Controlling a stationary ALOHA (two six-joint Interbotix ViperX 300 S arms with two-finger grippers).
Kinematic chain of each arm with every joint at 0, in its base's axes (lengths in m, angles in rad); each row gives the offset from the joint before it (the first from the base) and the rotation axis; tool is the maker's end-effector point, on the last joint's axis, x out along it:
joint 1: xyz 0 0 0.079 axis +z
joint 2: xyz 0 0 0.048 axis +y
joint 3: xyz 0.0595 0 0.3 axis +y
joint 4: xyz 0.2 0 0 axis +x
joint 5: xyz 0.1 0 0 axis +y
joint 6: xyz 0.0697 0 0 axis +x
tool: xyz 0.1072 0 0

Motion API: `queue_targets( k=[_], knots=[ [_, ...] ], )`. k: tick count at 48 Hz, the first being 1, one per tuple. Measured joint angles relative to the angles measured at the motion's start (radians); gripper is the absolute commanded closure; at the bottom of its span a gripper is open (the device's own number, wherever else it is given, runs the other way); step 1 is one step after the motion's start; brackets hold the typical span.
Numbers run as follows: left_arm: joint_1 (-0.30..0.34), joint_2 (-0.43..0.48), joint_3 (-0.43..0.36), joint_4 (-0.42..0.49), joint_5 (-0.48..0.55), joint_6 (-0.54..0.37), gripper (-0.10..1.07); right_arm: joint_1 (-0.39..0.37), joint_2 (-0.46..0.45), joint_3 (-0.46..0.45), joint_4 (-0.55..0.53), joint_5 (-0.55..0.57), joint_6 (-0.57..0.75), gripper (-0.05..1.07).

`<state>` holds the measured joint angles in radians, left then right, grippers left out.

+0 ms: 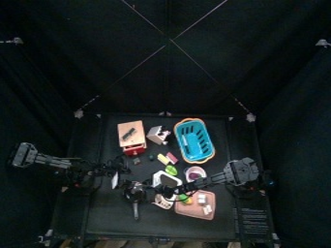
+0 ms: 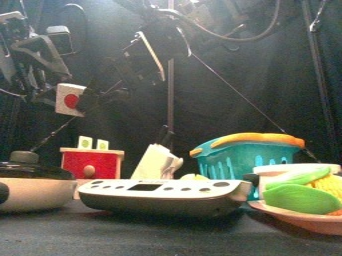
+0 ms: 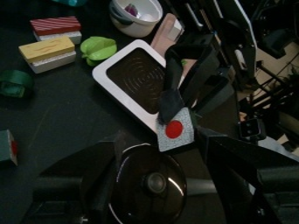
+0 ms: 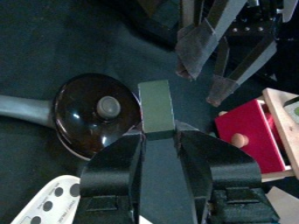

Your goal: Place green sushi piece in front of drawer

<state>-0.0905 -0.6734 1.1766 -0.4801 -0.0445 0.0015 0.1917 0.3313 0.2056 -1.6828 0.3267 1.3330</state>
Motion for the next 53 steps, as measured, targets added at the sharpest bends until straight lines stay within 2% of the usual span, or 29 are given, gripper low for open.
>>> queue_targets(
  k=[7, 12, 21, 25, 29, 35, 42, 53],
  knots=[
    [0.002, -0.003, 0.005, 0.006, 0.011, 0.006, 0.01, -0.023, 0.0, 0.009, 0.054, -0.026, 0.0, 0.39],
    [0.002, -0.025, 0.025, 0.044, 0.029, 0.005, 0.01, -0.063, -0.002, 0.014, 0.104, -0.066, 0.0, 0.39],
    [0.003, -0.061, 0.077, 0.091, 0.066, 0.005, 0.01, -0.183, -0.002, 0.014, 0.199, -0.245, 0.002, 0.39],
    [0.003, -0.067, 0.1, 0.115, 0.087, 0.006, 0.01, -0.242, -0.002, 0.014, 0.224, -0.36, 0.002, 0.39],
    [0.003, -0.069, 0.117, 0.137, 0.095, 0.005, 0.01, -0.29, -0.002, 0.014, 0.23, -0.459, 0.002, 0.39],
    [0.005, -0.071, 0.127, 0.141, 0.098, 0.003, 0.01, -0.341, 0.025, 0.005, 0.218, -0.549, 0.002, 0.39],
    [0.012, -0.072, 0.132, 0.143, 0.098, 0.005, 0.01, -0.37, 0.087, -0.023, 0.178, -0.6, 0.003, 0.39],
    [0.035, -0.072, 0.132, 0.143, 0.098, 0.003, 0.01, -0.379, 0.152, -0.066, 0.163, -0.615, 0.003, 0.39]
  ],
)
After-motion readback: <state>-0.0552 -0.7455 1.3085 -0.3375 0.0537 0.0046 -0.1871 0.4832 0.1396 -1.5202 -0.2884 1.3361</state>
